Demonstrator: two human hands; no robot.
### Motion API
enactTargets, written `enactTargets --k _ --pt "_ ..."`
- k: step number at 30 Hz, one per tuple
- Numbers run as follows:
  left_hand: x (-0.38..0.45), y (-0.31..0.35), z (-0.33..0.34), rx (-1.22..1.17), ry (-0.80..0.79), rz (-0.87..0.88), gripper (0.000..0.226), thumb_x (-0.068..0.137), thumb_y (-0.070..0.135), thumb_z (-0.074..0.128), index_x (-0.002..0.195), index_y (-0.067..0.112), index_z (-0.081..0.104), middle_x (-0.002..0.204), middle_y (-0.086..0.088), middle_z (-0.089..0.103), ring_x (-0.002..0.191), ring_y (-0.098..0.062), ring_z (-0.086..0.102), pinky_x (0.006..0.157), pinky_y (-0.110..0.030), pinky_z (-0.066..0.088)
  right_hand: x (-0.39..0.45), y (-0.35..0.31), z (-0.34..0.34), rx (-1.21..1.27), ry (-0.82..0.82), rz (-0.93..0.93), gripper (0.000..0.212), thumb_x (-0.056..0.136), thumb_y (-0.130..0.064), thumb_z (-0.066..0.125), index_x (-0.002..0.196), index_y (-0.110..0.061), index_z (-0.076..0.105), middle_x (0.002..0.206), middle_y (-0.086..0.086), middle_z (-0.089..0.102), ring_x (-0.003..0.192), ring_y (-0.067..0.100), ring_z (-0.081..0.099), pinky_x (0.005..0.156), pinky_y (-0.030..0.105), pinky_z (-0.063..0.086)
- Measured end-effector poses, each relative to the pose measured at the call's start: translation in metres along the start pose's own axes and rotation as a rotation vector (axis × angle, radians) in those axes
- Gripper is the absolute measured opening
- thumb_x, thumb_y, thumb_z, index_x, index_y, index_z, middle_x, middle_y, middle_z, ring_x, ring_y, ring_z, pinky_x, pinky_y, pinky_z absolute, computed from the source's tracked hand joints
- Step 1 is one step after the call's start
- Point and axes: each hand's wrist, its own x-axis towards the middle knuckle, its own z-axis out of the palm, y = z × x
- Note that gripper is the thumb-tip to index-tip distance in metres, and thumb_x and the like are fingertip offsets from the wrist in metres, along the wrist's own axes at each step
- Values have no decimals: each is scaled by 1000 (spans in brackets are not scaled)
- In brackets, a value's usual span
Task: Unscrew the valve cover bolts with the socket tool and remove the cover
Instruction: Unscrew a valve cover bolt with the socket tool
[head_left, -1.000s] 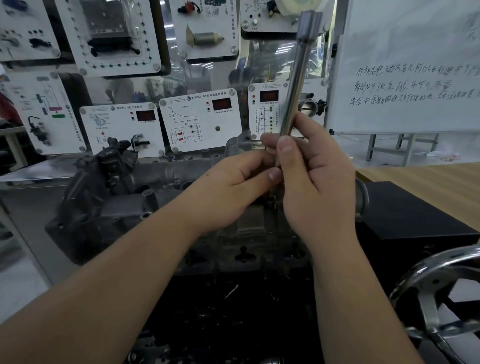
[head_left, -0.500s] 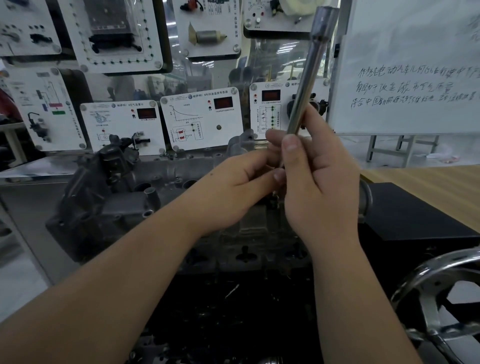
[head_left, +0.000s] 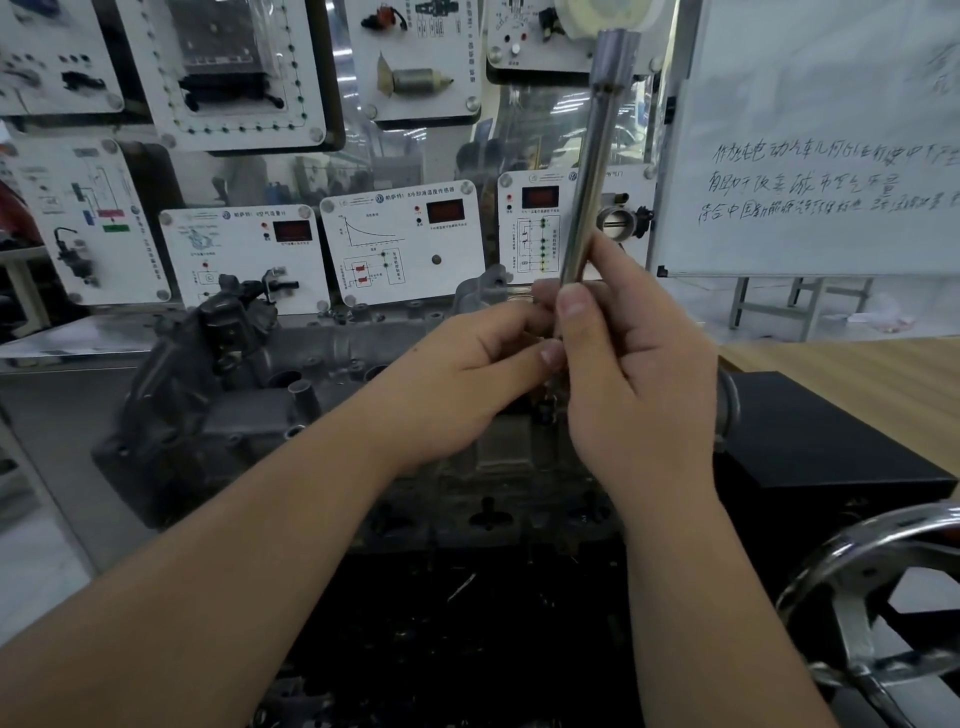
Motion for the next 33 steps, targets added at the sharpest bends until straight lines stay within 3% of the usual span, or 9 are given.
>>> enactTargets --k 2,7,9,14,18,21,25,30,33 --pt "0 1 1 -28 1 33 22 101 28 59 119 39 68 116 12 74 112 -10 69 99 -30 56 -1 0 2 -20 -25 -4 34 100 -22 60 133 -16 65 103 -10 73 98 8 69 85 28 57" --pt "-3 -2 1 -36 23 34 19 99 28 59 114 37 67 112 5 76 107 -22 71 95 -38 58 -4 -2 8 -164 42 -74 34 98 -23 60 126 -6 70 104 -1 71 97 1 61 85 7 43" --pt "-3 0 1 -18 12 5 23 102 32 54 119 30 68 115 8 75 111 -12 70 98 -29 55 -4 -1 7 -127 30 -39 36 99 -23 57 129 -6 69 105 -1 74 95 2 65 86 13 48" --pt "-1 1 1 56 20 -5 22 105 33 52 117 24 68 111 5 75 107 -15 70 98 -42 55 -2 1 4 -30 5 20 33 101 -22 56 133 -23 63 105 -14 74 92 -2 69 84 17 55" --pt "-1 1 2 20 19 33 21 104 15 56 114 29 68 109 12 76 106 -6 70 93 -23 54 -3 3 9 -72 -12 36 41 96 -33 63 133 -15 66 110 -10 74 104 7 69 91 32 57" --pt "-2 0 2 39 29 57 25 103 13 58 118 33 64 112 18 74 108 -1 69 91 -17 53 -3 3 10 -68 55 35 28 91 -32 69 118 -24 73 106 -11 74 103 7 69 91 35 57" --pt "-2 -2 2 65 39 46 25 103 25 58 126 33 63 115 8 75 109 -13 70 95 -35 56 -4 2 9 -68 113 12 23 90 -34 67 113 -30 72 99 -11 74 95 10 71 84 39 60" --pt "-3 0 1 25 15 -6 33 103 36 50 130 24 66 117 4 75 114 -16 69 103 -43 54 -2 4 1 -44 2 36 41 97 -24 59 138 -19 63 103 -11 76 97 1 71 84 17 55" --pt "-2 -1 1 29 10 4 28 104 37 53 122 24 69 113 5 75 109 -19 70 99 -47 56 -1 0 -2 -24 -29 49 39 97 -24 60 137 -20 63 105 -9 76 98 3 71 85 22 57"
